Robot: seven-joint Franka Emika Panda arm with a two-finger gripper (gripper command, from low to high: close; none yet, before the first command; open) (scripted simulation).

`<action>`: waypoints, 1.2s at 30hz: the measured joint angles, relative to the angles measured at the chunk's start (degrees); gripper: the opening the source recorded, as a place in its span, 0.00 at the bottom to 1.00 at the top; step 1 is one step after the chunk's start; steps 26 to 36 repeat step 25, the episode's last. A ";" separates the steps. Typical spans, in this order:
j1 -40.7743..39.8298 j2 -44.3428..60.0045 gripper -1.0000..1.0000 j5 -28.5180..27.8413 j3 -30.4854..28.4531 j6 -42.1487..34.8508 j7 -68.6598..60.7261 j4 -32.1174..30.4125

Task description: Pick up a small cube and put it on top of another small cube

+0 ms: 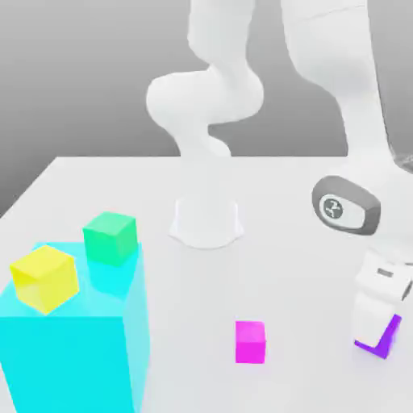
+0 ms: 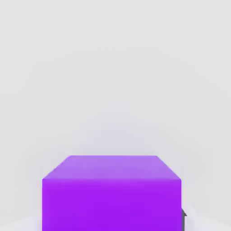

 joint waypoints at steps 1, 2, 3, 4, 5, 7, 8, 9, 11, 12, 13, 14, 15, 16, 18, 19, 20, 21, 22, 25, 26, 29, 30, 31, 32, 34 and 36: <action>-0.77 -1.99 0.00 1.31 0.79 -1.66 -0.86 -0.29; -1.75 -3.47 0.00 2.43 -0.13 -3.73 -0.66 0.40; -3.19 -4.70 0.00 3.24 -1.54 -6.09 0.22 1.60; -4.60 -5.86 0.00 3.94 -3.19 -8.49 1.27 2.90; -5.86 -6.96 0.00 4.69 -5.07 -10.86 2.32 4.25; -9.05 -9.01 0.00 5.77 -8.27 -15.45 4.66 6.86; -11.12 -9.99 0.00 6.23 -9.78 -17.65 5.84 8.11; -13.68 -11.00 0.00 6.71 -11.29 -19.92 7.07 9.42; -19.38 -13.21 0.00 7.60 -14.06 -25.33 10.16 12.68; -22.37 -14.35 0.00 8.07 -14.96 -28.07 11.72 14.35; -25.00 -15.44 0.00 8.53 -15.97 -30.71 13.23 15.94; -27.43 -16.52 0.00 9.00 -17.13 -33.27 14.67 17.47; -29.92 -17.60 0.00 9.49 -18.13 -35.76 16.08 18.95; -32.15 -18.67 0.00 9.98 -19.10 -38.30 17.47 20.46; -35.51 -20.16 0.00 10.86 -20.71 -41.74 19.75 22.46; -35.81 -19.93 0.00 11.13 -20.85 -40.99 20.16 21.95; -36.02 -19.36 0.00 11.30 -20.76 -39.39 20.32 20.92; -36.03 -18.61 0.00 11.45 -20.79 -37.32 20.35 19.60; -36.02 -18.05 1.00 11.55 -20.82 -35.76 20.35 18.61; -36.01 -18.05 1.00 11.56 -20.82 -35.76 20.35 18.61; -36.01 -18.05 1.00 11.56 -20.82 -35.76 20.35 18.61; -36.01 -18.05 1.00 11.56 -20.82 -35.76 20.35 18.61; -36.01 -18.05 1.00 11.56 -20.82 -35.76 20.35 18.61; -36.01 -18.05 1.00 11.56 -20.82 -35.76 20.35 18.61; -36.01 -18.05 1.00 11.56 -20.82 -35.76 20.35 18.61; -36.01 -18.05 1.00 11.56 -20.82 -35.76 20.35 18.61; -36.01 -18.05 1.00 11.56 -20.82 -35.76 20.35 18.61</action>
